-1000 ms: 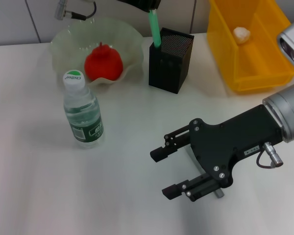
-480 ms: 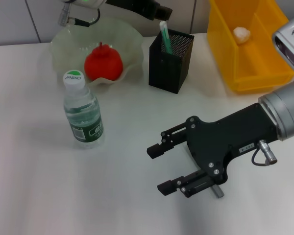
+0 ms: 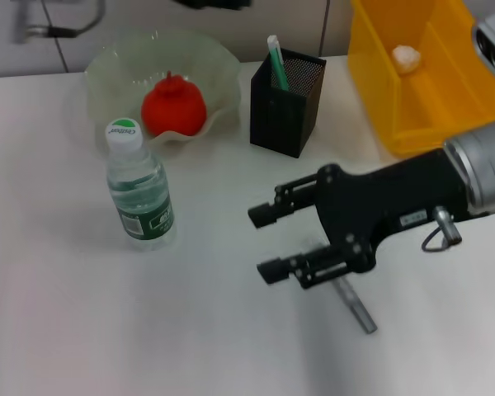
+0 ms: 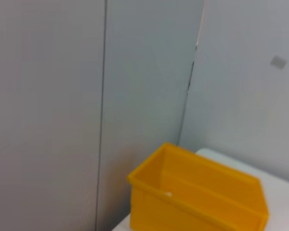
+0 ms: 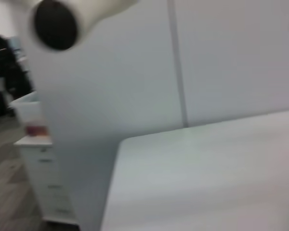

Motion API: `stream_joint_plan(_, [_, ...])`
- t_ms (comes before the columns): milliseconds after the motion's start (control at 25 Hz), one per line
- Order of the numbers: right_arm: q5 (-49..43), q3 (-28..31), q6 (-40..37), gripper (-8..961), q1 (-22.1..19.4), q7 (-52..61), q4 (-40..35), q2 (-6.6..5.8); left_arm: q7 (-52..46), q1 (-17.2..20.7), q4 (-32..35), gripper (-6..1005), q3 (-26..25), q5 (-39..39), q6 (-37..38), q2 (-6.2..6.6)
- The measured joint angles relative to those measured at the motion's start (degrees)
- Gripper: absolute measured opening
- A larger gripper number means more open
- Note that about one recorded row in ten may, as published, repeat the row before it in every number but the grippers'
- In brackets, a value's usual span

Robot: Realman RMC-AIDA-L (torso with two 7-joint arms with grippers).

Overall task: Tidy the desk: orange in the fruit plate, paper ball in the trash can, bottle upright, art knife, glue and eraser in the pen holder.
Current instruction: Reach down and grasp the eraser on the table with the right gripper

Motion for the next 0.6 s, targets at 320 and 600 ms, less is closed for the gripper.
stream_joint_plan(320, [-6.8, -0.36, 1.97, 673, -0.12, 18.17, -10.64, -0.18, 10.26, 14.65, 5.13, 726, -11.92, -16.27, 14.49, 1.61])
stream_joint_plan(600, [-19.31, -1.73, 1.55, 673, 2.34, 38.34, -23.28, -0.22, 20.95, 26.87, 4.95, 726, -14.13, -25.8, 21.6, 2.83])
